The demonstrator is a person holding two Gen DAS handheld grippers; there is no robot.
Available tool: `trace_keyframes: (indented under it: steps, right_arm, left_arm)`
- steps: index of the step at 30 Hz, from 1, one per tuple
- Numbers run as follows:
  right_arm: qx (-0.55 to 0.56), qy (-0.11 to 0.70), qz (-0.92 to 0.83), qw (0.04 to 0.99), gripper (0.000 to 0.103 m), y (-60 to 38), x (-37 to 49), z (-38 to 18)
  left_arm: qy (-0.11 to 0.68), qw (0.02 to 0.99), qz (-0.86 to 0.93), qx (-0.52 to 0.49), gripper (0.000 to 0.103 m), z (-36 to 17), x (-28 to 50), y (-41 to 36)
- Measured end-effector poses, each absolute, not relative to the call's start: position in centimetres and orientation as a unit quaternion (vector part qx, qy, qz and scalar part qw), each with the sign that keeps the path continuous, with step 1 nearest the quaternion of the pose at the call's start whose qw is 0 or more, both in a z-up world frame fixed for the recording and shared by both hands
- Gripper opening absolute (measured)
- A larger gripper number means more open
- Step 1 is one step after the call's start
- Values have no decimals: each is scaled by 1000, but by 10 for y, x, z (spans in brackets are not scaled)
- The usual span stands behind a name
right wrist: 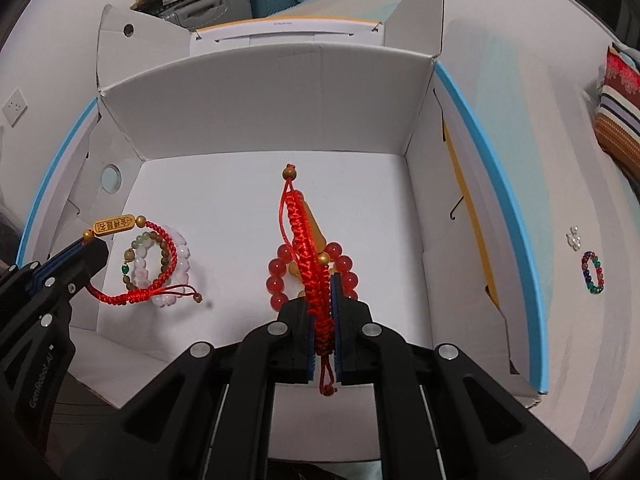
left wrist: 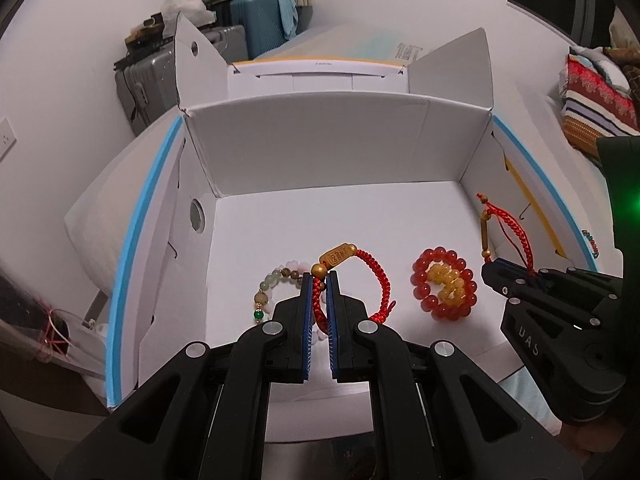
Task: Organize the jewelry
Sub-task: 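Open both tools to drop the red cord bracelets into the box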
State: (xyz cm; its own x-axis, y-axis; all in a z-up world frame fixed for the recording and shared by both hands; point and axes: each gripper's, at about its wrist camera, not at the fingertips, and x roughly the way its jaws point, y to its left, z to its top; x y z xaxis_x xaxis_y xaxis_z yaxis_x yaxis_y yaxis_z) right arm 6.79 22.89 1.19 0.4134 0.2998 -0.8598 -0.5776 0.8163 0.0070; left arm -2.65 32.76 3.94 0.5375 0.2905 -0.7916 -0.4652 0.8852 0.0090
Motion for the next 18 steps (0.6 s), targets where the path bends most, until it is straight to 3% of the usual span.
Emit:
trace_keyframes:
  steps: [14,15,17,18]
  right_arm:
    - [-147,476,262,827,9,229,69,10]
    - [-146,475,262,827,12,229,69,11]
    - [-139,469,268,830,37,227,67,17]
    - [-135,465,270,832,41,224,66,21]
  left_arm:
    - [446,859,227,-106,9,30,-20,333]
    - [445,859,229,-105,13,31,-20,333]
    - [441,861,232,-100,23,34,-22,332]
    - [439,862,233,-100,28,36,-24,331]
